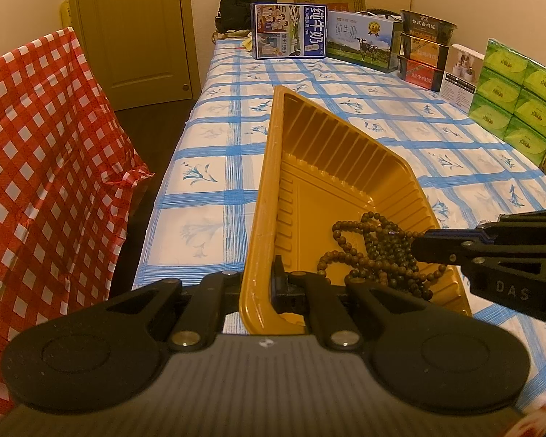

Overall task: Organize jewelry
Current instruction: 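Carry the second earring over the tray with the right tool and open, then move the open right tool back to the black strap and watch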

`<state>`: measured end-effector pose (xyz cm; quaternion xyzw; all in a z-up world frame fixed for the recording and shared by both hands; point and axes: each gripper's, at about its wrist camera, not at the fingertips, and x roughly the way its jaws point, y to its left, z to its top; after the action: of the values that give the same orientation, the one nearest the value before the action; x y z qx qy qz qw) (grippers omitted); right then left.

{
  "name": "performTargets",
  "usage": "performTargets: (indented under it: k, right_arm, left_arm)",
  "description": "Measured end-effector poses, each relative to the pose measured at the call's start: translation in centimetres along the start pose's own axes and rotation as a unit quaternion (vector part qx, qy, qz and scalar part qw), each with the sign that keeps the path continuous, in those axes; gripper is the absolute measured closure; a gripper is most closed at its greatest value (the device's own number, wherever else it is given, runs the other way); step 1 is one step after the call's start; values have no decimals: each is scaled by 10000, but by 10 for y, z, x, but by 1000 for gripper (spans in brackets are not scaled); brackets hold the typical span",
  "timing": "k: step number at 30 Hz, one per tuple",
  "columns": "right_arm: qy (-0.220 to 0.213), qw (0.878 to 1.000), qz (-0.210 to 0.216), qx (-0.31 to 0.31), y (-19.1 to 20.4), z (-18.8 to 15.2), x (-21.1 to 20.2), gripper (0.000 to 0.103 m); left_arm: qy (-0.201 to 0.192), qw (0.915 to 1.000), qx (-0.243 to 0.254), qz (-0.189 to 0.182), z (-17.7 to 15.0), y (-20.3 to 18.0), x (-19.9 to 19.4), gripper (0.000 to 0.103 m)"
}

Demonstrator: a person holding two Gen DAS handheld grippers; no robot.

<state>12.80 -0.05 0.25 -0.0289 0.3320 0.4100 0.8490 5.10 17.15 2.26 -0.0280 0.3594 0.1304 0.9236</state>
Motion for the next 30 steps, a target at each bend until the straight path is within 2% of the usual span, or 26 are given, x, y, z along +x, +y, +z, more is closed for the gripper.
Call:
performTargets:
  k: [5, 6, 7, 9, 19, 30]
  right_arm:
    - [30, 9999, 83, 65, -1, 0, 3, 93]
    - [6, 9999, 36, 96, -3, -1, 2, 83]
    - [-19, 9999, -24, 121, -4, -1, 1, 66]
    - [-128, 9996, -110, 226, -11, -2, -4, 57]
    - [-325, 9918, -892, 860, -64, -18, -42, 57]
    - [-264, 9619, -2186, 1621, -145, -73, -99, 57]
  left_arm:
    - [-1, 10000, -8, 0, 0, 0, 0, 98]
    - [-1, 10000, -4, 2, 0, 0, 0, 98]
    - [-1, 10000, -6, 2, 0, 0, 0, 98]
    - [-2, 10000, -6, 2, 0, 0, 0, 98]
    - [-1, 10000, -11, 2, 0, 0, 0, 98]
    - [-2, 10000, 12, 10, 0, -1, 0, 98]
